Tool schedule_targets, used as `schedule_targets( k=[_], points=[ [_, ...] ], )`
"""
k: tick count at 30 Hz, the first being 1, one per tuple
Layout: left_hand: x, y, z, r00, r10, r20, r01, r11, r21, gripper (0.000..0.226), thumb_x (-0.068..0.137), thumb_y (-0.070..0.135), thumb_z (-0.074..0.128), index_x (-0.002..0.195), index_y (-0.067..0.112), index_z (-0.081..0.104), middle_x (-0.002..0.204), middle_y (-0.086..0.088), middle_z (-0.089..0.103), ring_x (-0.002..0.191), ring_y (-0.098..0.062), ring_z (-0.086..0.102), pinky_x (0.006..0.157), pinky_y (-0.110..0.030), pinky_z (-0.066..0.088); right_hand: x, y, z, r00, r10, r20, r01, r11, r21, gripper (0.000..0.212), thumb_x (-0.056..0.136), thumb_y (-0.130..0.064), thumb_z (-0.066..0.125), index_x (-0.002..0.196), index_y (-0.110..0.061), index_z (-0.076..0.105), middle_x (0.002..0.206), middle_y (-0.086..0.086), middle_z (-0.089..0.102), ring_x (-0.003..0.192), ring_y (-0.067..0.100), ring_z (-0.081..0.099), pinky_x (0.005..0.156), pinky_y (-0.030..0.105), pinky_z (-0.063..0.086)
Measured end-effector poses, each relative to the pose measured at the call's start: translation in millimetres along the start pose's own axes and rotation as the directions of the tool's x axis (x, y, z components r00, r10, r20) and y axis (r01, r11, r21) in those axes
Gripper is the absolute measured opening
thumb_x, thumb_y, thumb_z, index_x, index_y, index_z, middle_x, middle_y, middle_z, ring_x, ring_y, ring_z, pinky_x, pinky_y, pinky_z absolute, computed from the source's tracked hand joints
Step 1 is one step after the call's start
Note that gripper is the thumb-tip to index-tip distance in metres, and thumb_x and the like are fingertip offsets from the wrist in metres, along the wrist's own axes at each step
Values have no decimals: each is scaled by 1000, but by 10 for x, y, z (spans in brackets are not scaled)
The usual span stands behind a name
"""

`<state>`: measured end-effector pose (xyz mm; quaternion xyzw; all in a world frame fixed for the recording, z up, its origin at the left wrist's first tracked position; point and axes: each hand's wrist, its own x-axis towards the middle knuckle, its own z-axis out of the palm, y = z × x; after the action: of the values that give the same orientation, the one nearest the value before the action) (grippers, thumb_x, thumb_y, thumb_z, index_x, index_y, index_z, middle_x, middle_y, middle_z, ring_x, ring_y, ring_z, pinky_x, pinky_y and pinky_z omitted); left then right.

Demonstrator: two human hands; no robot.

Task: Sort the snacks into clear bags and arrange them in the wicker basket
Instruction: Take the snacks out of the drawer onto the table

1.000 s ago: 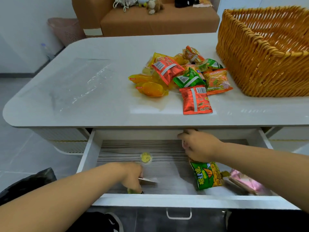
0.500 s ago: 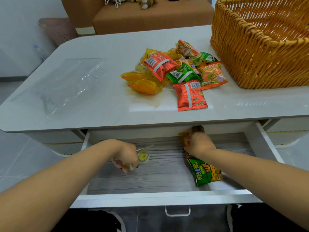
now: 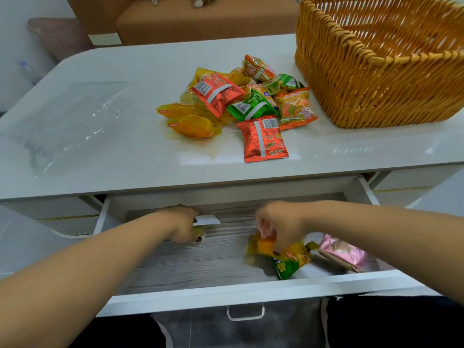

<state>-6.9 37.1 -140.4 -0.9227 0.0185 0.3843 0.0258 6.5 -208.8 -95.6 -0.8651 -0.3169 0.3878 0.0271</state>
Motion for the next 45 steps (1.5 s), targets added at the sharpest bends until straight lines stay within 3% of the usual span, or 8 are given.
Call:
schedule_targets(
  k=[7, 13, 20, 25, 31, 38, 42, 45],
  points=[
    [-56, 155, -44, 994, 59, 97, -65, 996, 67, 35, 90, 40, 58, 114, 14, 57, 97, -3, 62, 78, -18, 53, 65, -28, 40, 75, 114, 283, 989, 109, 97, -106, 994, -40, 52, 76, -23, 76, 121, -15, 53, 113, 7, 58, 103, 22, 56, 80, 27, 51],
    [-417, 236, -541, 932, 258, 254, -207, 955, -213, 21, 93, 37, 61, 100, 18, 56, 85, 4, 69, 71, -13, 63, 81, -37, 53, 76, 95, 222, 979, 159, 125, -150, 985, -79, 60, 75, -22, 77, 129, -13, 51, 121, 8, 57, 109, 24, 56, 89, 32, 52],
    [-824, -41, -1149, 904, 421, -74, -341, 604, -720, 33, 75, 47, 75, 86, 18, 64, 81, -2, 71, 64, -13, 58, 60, -22, 42, -43, 31, 260, 989, 148, 23, -147, 987, -63, 55, 77, -16, 73, 126, -17, 47, 112, 4, 54, 103, 23, 54, 86, 31, 51],
    [-907, 11, -1347, 868, 167, -468, -483, 504, -715, 43, 73, 43, 73, 104, 15, 60, 84, -2, 70, 67, -11, 60, 65, -25, 43, -120, -365, 332, 999, -30, -14, 22, 921, -388, 52, 89, -8, 58, 136, -9, 37, 133, 17, 45, 121, 35, 47, 106, 49, 26],
    [-699, 462, -2093, 674, -74, -735, -521, 657, -544, 30, 83, 31, 74, 99, 9, 61, 88, -10, 66, 80, -27, 66, 76, -40, 58, -253, -639, 6, 965, -164, -206, 89, 939, -332, 43, 87, -10, 61, 125, -5, 41, 123, 18, 46, 107, 37, 52, 82, 39, 33],
    [-111, 574, -2630, 675, -72, -734, -348, 846, -403, 53, 82, 37, 74, 124, 11, 57, 112, -8, 64, 98, -27, 65, 86, -38, 54, -562, -356, -445, 965, -49, -259, 40, 998, -42, 36, 83, -11, 66, 115, -16, 47, 110, 6, 51, 99, 23, 53, 77, 32, 50],
    [69, 498, -2616, 608, -137, -782, -271, 890, -367, 52, 85, 41, 70, 122, 9, 50, 107, -8, 55, 91, -24, 49, 69, -33, 37, -756, -144, -923, 948, 77, -310, -19, 982, 188, 45, 74, -17, 76, 107, -27, 48, 101, -6, 51, 91, 13, 52, 64, 21, 48],
    [146, 404, -2600, 611, -186, -769, -196, 906, -375, 52, 86, 35, 69, 126, 9, 48, 120, -13, 55, 92, -25, 50, 66, -33, 40, -833, 11, -1330, 907, 158, -390, -24, 945, 327, 43, 70, -14, 81, 103, -20, 55, 102, -2, 58, 89, 15, 58, 75, 28, 57]
  ],
)
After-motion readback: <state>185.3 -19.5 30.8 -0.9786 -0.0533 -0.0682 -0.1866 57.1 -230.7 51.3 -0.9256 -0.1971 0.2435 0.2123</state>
